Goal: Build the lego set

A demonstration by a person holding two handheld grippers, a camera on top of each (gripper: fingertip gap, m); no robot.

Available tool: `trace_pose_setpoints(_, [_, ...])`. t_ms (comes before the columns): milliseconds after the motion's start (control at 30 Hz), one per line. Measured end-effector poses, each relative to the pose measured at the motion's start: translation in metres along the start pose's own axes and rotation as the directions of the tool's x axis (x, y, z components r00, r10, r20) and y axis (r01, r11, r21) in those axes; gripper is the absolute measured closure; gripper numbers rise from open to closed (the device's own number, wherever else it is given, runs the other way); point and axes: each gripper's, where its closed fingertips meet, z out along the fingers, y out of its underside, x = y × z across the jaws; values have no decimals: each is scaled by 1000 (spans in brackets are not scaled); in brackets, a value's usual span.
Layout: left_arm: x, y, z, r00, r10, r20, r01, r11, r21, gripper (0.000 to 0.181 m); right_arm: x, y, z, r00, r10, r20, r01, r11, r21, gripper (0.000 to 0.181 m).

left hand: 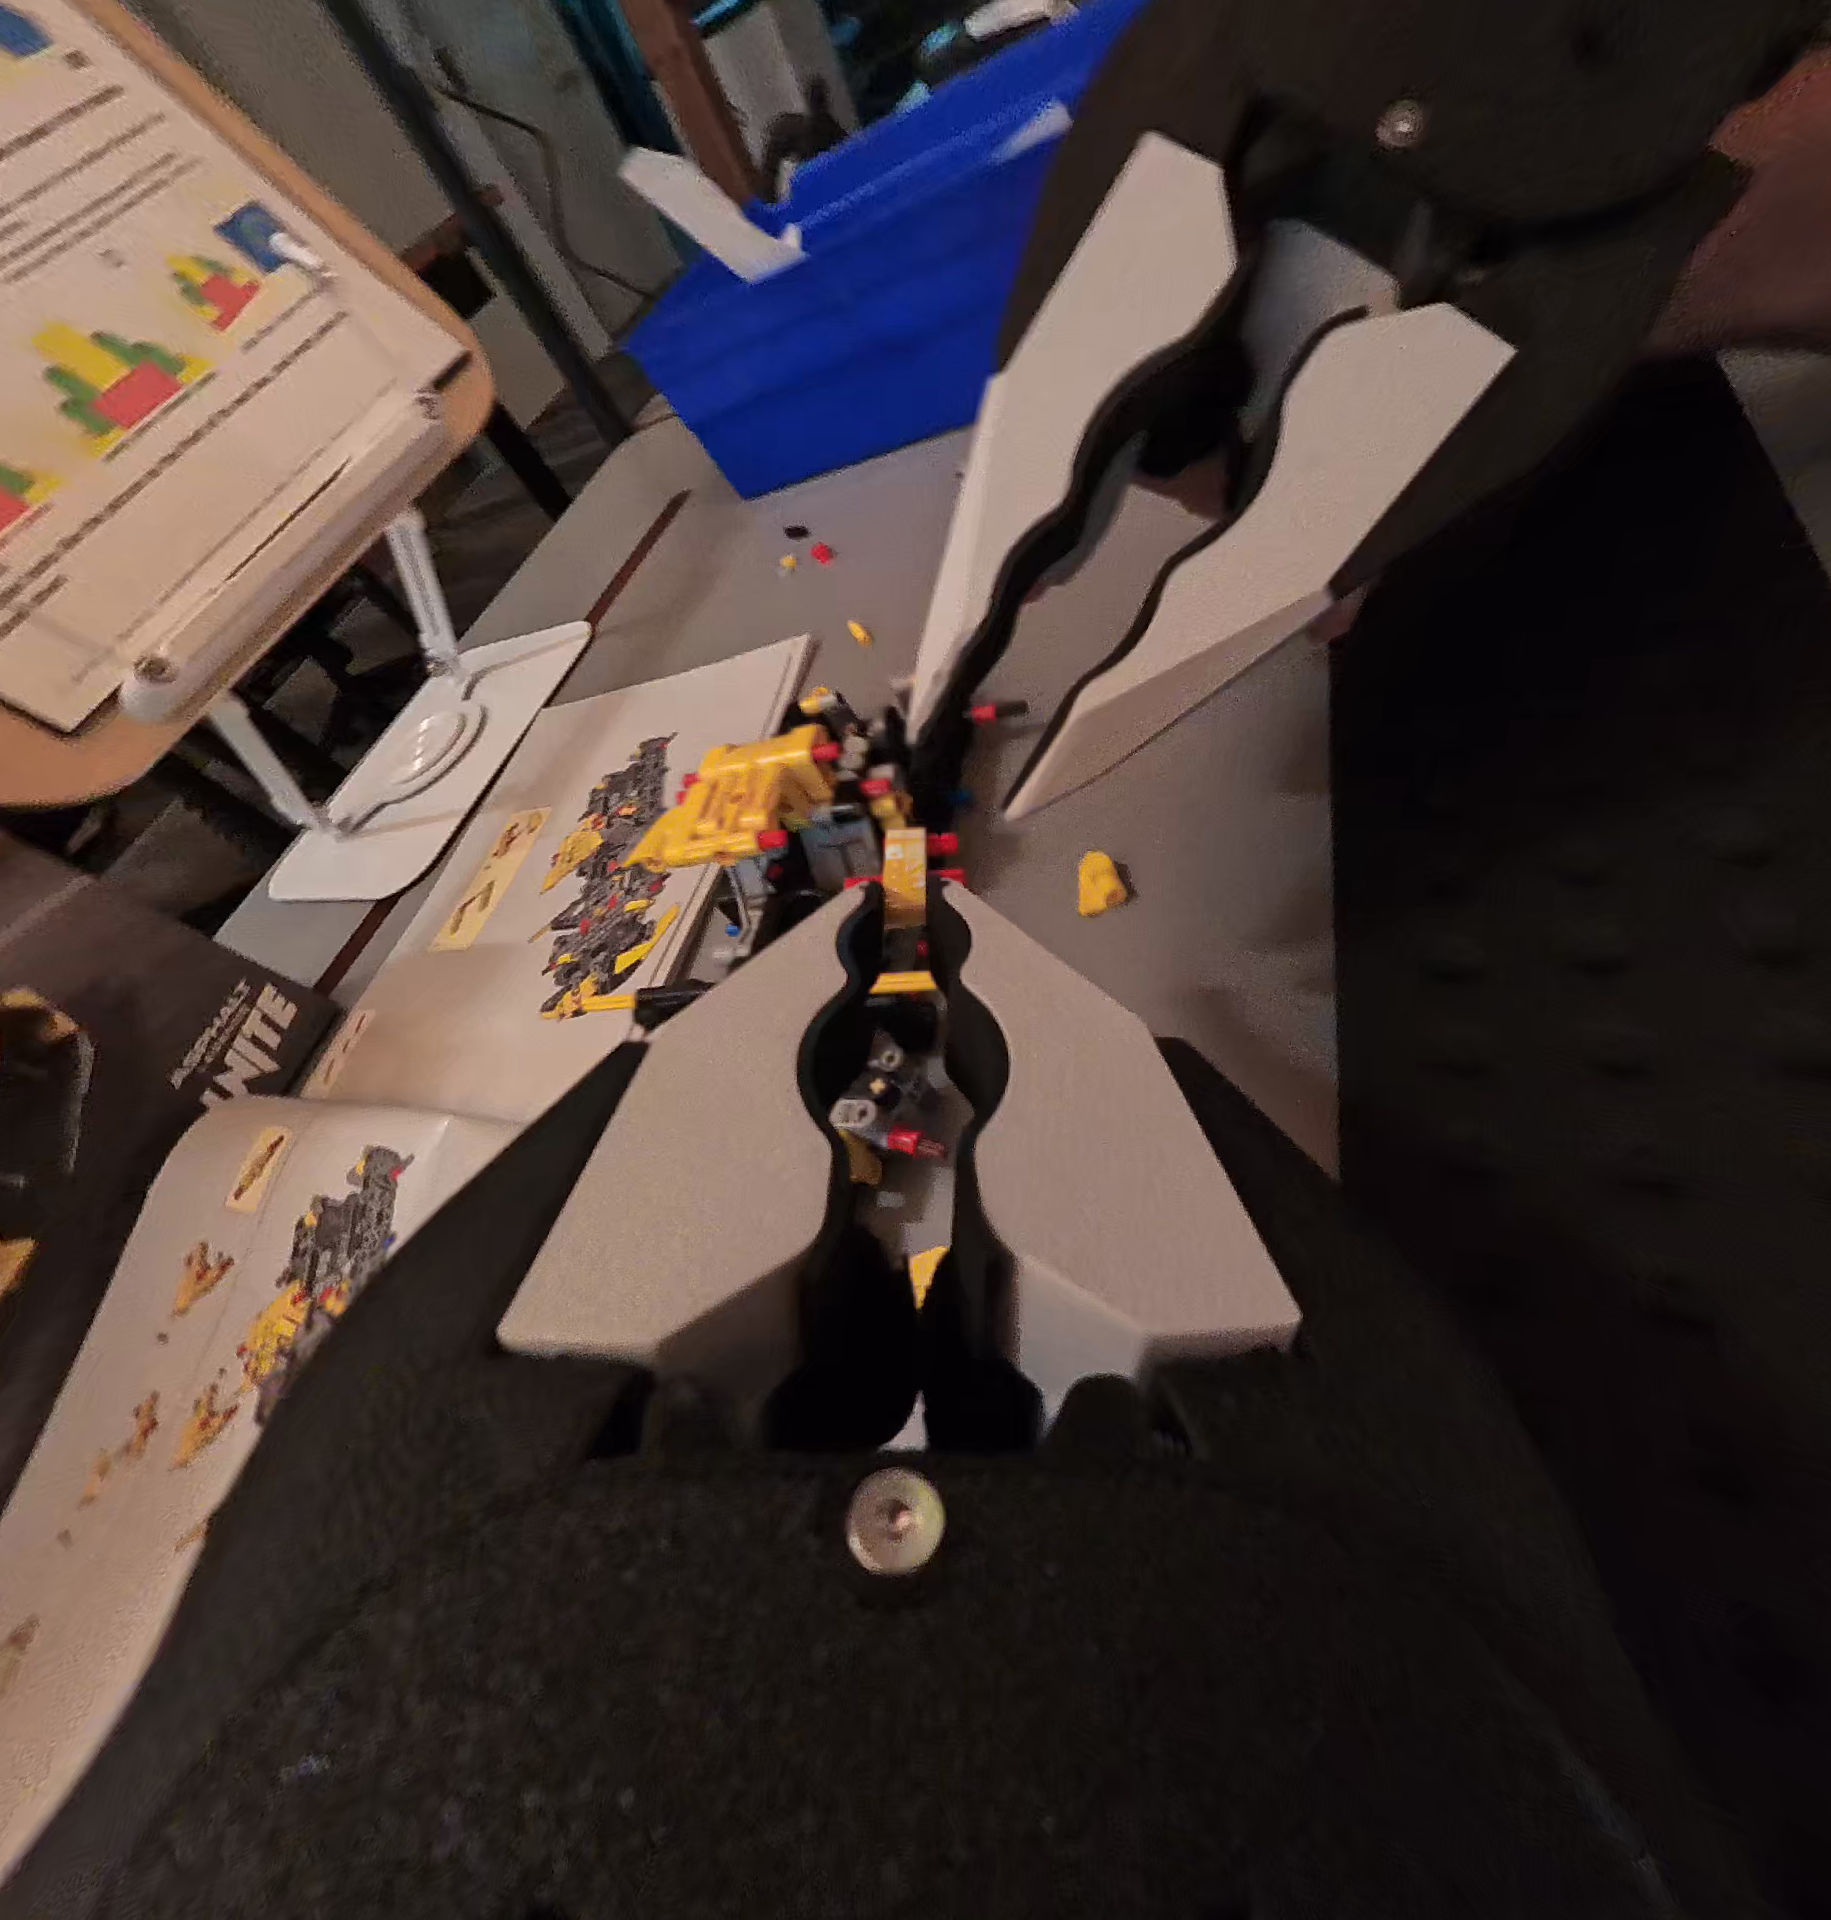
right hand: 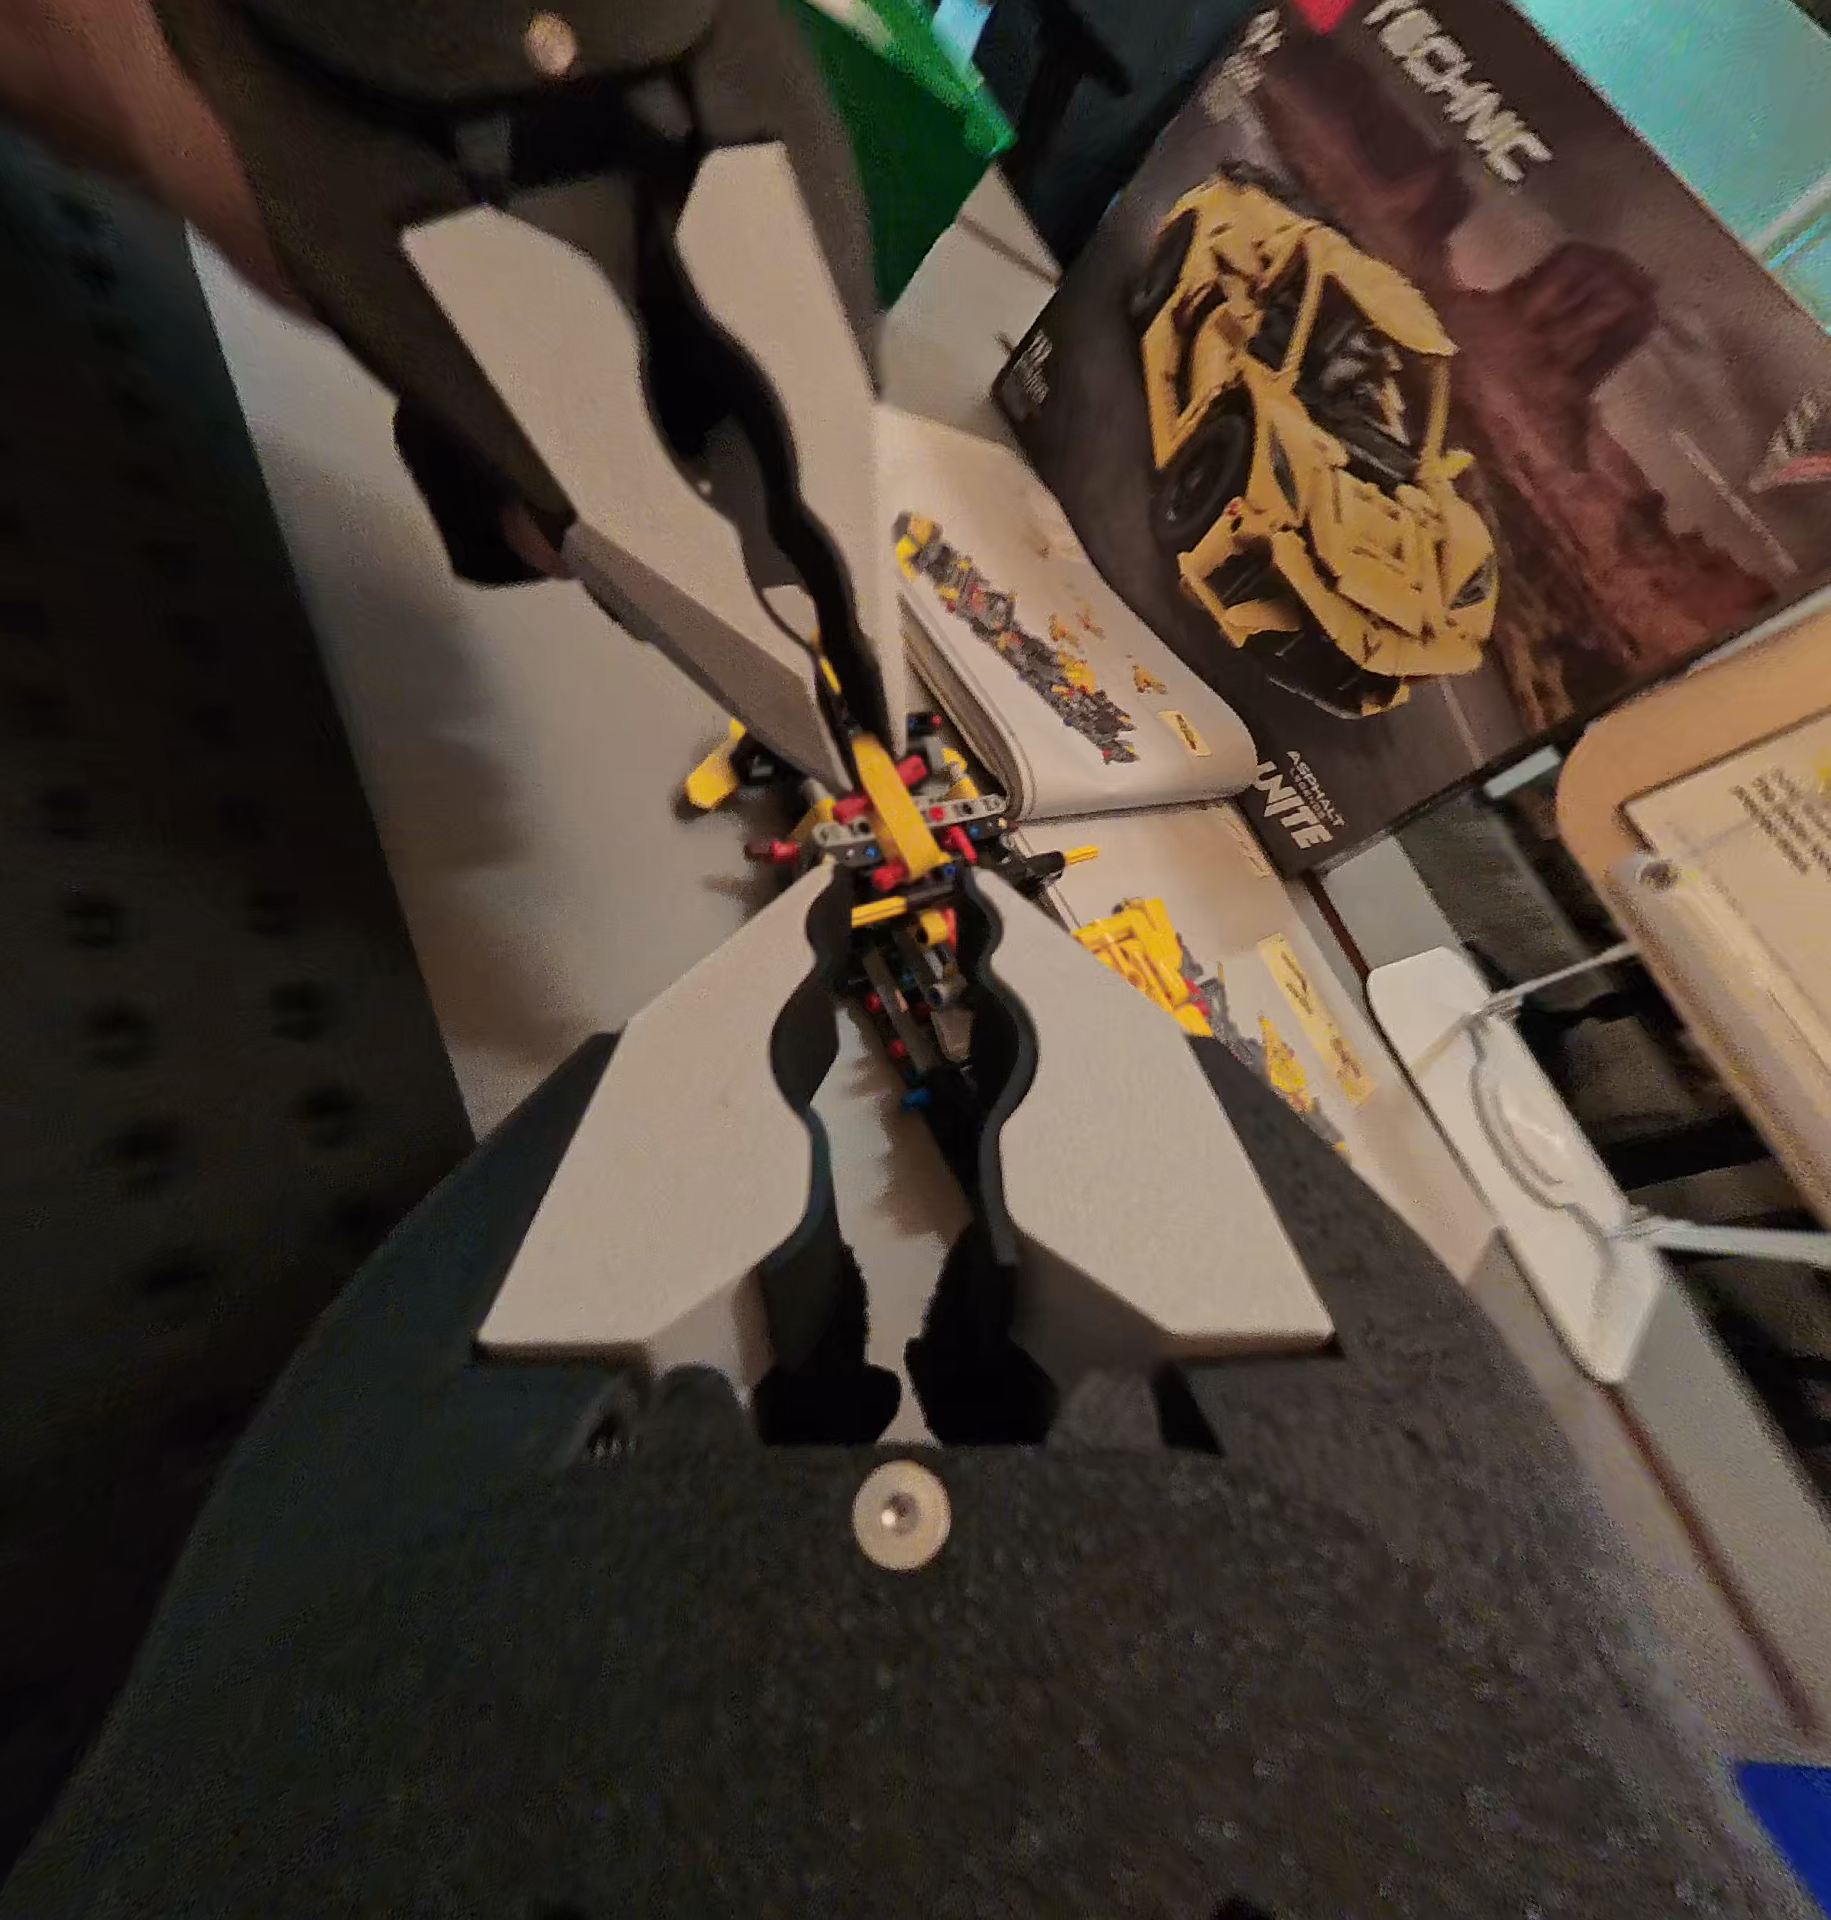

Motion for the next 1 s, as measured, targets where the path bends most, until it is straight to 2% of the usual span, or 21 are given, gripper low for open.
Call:
trace_pose_setpoints(100, [-16,-6,-5,987,-158,17,156,986,57,174,26,-6,-13,969,247,-20,-242,960,137,167])
trace_pose_setpoints(200, [-33,-9,-12,946,-324,6,321,939,124,174,53,4,-21,881,472,-25,-452,856,251,171])
trace_pose_setpoints(300, [-49,-12,-19,898,-441,-13,434,878,202,174,79,26,-26,809,579,-102,-542,802,252,173])
trace_pose_setpoints(400, [-68,0,-21,863,-503,42,483,848,218,174,96,59,-27,732,655,-188,-625,755,196,172])
trace_pose_setpoints(500, [-81,19,-19,830,-549,101,530,832,167,173,105,75,-31,695,676,-245,-653,736,176,169])
trace_pose_setpoints(633, [-87,40,-15,823,-544,163,537,839,89,174,99,77,-24,738,630,-243,-619,775,130,170])
trace_pose_setpoints(767, [-85,40,-11,827,-542,149,536,841,82,174,93,82,-17,778,569,-267,-573,817,72,171])
trace_pose_setpoints(1000, [-73,36,-8,848,-519,109,515,855,62,174,94,78,-18,749,625,-220,-616,779,113,172])
